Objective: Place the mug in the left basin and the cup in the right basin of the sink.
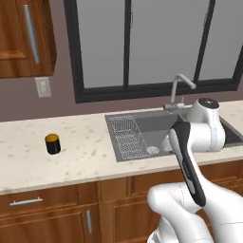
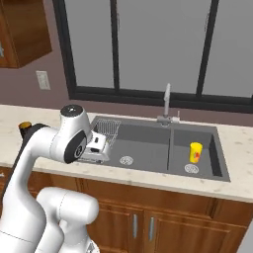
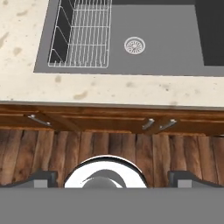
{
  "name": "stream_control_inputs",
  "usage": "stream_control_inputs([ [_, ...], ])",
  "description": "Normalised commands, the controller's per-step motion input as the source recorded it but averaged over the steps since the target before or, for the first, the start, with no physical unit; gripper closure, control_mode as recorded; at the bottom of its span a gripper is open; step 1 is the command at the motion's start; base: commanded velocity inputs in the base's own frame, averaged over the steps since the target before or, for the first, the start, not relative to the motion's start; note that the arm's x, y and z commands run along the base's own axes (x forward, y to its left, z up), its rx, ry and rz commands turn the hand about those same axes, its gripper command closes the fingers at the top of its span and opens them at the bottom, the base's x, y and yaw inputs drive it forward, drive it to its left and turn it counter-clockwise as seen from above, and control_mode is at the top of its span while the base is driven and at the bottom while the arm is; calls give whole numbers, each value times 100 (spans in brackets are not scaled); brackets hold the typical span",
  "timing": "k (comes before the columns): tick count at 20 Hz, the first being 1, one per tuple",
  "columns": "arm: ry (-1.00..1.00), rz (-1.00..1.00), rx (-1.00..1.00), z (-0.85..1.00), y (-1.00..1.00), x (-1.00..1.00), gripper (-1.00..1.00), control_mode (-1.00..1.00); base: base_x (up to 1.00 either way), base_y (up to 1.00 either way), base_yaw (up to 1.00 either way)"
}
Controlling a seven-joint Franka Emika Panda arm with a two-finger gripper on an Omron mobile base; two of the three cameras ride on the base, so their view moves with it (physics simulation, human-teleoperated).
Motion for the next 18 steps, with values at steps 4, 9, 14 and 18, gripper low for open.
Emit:
stream_control_inputs([
  [4, 0, 0, 0, 0, 0, 0, -100, 100, 3, 64, 0],
  [9, 0, 0, 0, 0, 0, 0, -100, 100, 15, 59, 0],
  [14, 0, 0, 0, 0, 0, 0, -100, 100, 26, 53, 0],
  [18, 0, 0, 0, 0, 0, 0, -100, 100, 40, 44, 0],
])
